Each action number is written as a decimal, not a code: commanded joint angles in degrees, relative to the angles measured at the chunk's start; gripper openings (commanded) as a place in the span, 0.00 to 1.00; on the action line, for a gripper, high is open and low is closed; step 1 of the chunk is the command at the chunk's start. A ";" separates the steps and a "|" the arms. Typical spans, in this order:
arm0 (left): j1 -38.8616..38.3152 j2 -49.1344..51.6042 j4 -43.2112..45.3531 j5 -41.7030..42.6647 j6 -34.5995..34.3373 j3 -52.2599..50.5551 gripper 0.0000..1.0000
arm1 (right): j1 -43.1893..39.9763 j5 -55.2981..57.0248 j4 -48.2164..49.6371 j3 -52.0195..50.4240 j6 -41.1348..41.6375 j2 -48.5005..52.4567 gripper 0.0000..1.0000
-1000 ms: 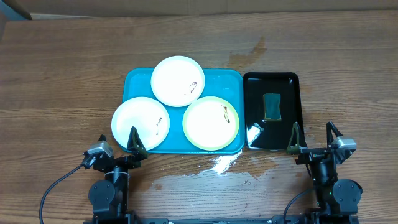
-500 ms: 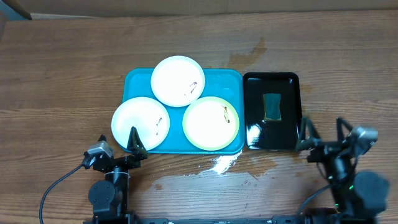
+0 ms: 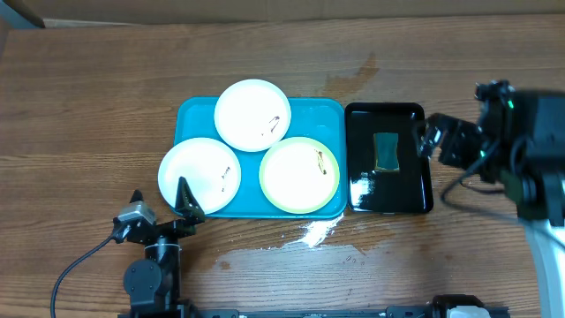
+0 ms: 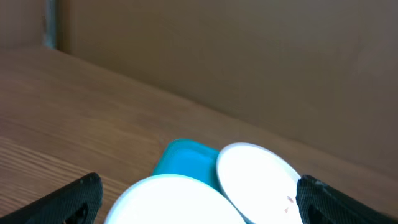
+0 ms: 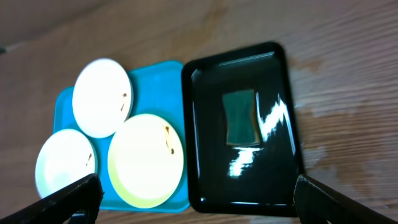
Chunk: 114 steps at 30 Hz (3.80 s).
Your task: Clean dirty plates on tray and stack at the side
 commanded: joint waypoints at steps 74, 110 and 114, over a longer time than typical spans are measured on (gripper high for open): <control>-25.24 108.63 -47.34 10.43 5.01 70.14 0.52 | 8.55 13.16 38.34 -14.32 -1.42 37.86 0.71; -25.24 108.65 -42.32 10.47 3.32 66.66 0.30 | 8.52 13.14 29.51 -11.67 -1.40 34.51 0.39; -25.24 108.65 -42.32 10.49 3.32 66.66 0.30 | 8.55 13.11 24.46 -12.11 -1.40 34.51 0.48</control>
